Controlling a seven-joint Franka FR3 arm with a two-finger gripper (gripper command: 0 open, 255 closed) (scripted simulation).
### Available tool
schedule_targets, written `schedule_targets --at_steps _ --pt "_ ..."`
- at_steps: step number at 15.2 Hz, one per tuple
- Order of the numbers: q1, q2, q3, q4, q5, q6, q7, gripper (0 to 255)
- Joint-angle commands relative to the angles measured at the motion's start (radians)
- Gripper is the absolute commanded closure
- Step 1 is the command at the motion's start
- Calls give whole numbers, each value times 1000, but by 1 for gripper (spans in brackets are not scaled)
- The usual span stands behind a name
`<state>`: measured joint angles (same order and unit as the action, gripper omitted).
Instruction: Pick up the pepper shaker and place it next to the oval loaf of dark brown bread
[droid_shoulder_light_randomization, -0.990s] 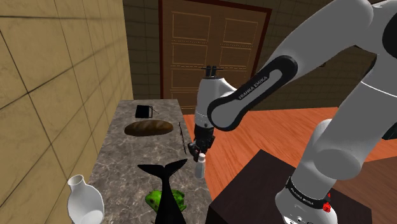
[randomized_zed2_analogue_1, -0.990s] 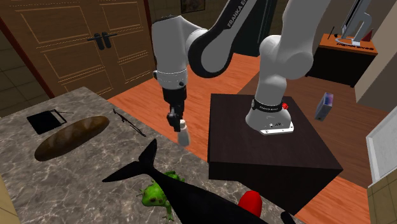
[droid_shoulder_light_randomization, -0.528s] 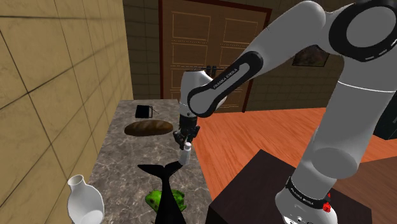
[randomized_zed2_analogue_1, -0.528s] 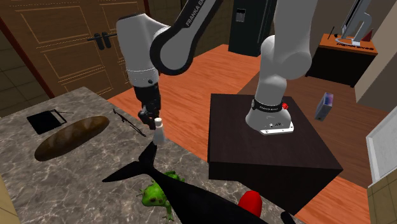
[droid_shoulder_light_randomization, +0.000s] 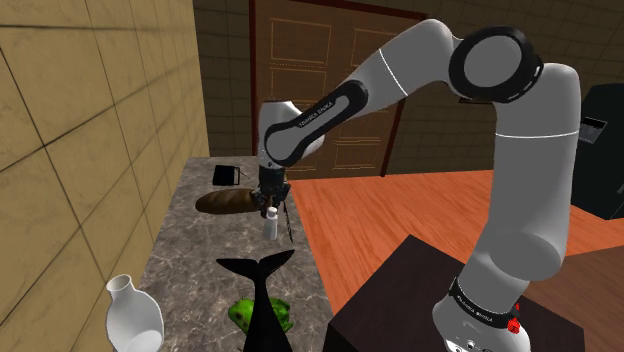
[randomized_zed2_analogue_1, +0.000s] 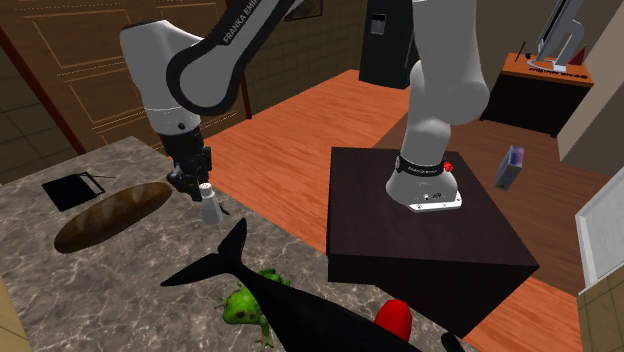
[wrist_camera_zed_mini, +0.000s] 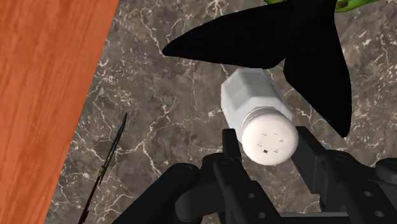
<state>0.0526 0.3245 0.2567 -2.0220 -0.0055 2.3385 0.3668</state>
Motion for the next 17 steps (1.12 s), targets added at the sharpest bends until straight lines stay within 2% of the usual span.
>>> schedule_targets --at_steps 1,5,9,12,13,17 --pt "4 71 -11 109 -19 -41 0 255" --pt "14 214 -30 340 -44 -131 -8 255" --pt "30 379 -47 619 -63 -246 -21 255" --pt "51 537 -59 896 -74 -365 -35 255" --pt "66 638 -66 1078 -80 -445 -44 255" --pt "66 657 -68 1057 -81 -406 -45 255"
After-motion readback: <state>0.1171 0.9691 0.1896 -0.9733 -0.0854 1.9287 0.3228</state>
